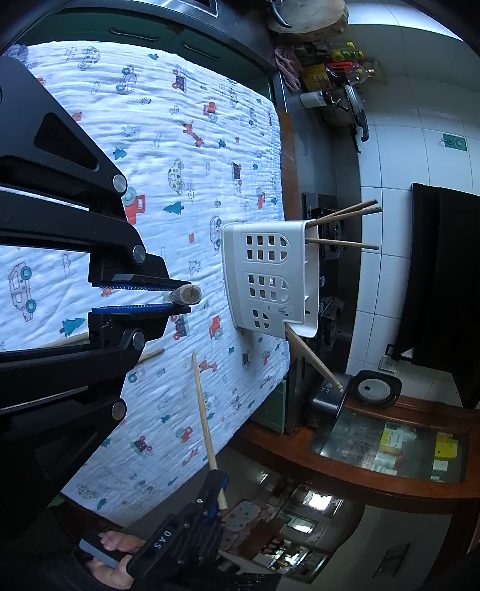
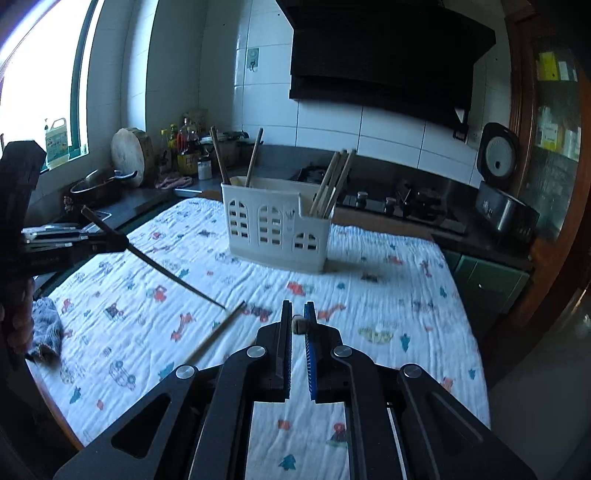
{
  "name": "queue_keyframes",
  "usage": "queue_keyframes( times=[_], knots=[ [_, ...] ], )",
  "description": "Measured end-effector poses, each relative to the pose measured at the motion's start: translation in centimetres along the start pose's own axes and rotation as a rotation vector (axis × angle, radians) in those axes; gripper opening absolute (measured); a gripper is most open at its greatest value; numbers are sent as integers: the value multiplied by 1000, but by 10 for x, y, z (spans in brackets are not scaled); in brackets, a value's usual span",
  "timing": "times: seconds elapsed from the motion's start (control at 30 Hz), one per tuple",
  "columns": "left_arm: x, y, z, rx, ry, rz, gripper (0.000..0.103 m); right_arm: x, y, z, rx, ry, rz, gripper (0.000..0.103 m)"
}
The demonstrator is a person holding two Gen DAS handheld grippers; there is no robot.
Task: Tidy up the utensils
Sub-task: 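Raise the left tool's chopstick upright into the holder while the right tool inserts its own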
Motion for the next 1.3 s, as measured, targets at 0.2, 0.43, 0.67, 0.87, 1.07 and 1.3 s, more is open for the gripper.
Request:
queue_keyframes(
  times=[0.2, 0.43, 0.67, 0.87, 1.07, 1.3],
  knots=[
    [-20, -1, 11, 21, 7, 16, 5, -36, -1, 20, -33, -2, 13, 7],
    [-72, 2, 17, 60, -17, 22, 5, -102, -3, 32, -77, -6, -9, 7],
    [-154, 4, 14, 53, -122, 69, 5, -170, -7, 33, -103, -33, -39, 7],
    [-204, 17, 37, -27, -182, 85, 5, -203, -20, 54, -58, -37, -47, 7],
    [-211, 39, 82, -77, -144, 48, 5, -204, -31, 90, -56, 8, -15, 7],
    [-194, 59, 122, -77, -66, 15, 5, -187, -33, 125, -47, 80, -27, 7]
  ],
)
Point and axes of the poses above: each gripper's, at about its wrist camera, not at the fingertips, and z roughly the way its jaws point, y to its left, x to its underside, the point moved 6 cm from there along z, roughly the way its jaws point, and after that the axes turned 9 degrees about -y, right-handed, at the moved point
